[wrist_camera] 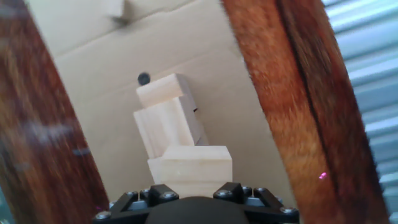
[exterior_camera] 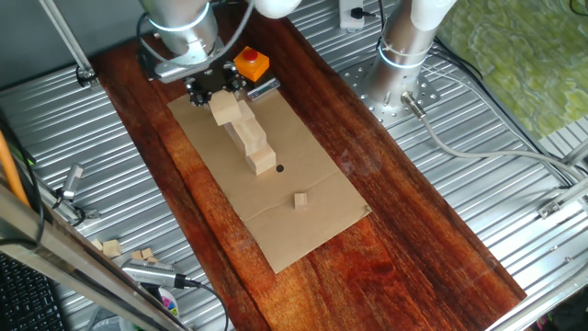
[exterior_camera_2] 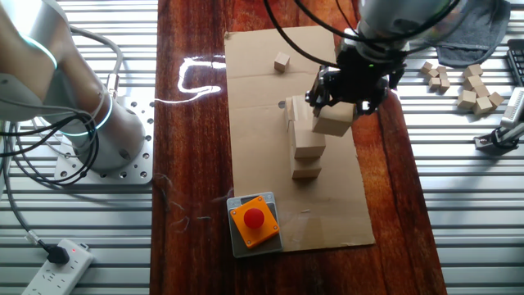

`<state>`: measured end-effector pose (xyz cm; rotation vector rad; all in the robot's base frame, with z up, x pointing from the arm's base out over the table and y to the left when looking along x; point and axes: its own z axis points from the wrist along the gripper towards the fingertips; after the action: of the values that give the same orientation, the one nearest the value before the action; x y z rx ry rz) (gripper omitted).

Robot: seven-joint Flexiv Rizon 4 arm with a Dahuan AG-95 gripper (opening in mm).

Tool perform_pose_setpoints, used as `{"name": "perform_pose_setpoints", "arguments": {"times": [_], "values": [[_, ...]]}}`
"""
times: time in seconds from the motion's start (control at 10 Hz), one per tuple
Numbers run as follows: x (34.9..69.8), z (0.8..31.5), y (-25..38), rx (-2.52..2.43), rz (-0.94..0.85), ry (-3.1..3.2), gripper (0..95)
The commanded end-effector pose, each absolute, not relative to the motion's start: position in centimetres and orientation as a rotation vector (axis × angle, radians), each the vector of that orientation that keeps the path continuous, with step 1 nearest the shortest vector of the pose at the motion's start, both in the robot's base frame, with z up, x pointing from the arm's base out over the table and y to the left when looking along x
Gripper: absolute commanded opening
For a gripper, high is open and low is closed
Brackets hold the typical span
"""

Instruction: Stack the blocks into a pyramid shape

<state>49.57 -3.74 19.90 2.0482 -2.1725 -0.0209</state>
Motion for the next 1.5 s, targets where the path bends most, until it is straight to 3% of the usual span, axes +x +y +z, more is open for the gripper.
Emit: {"name": "perform_pose_setpoints", "arguments": {"times": [0.1,0.5,1.5], "values": [[49.82,19.81,-3.83,2.000,-0.025,-2.221,0.0],[49.82,19.81,-3.83,1.964,-0.226,-2.315,0.0],[49.82,19.81,-3.83,1.861,-0.296,-2.306,0.0]]}}
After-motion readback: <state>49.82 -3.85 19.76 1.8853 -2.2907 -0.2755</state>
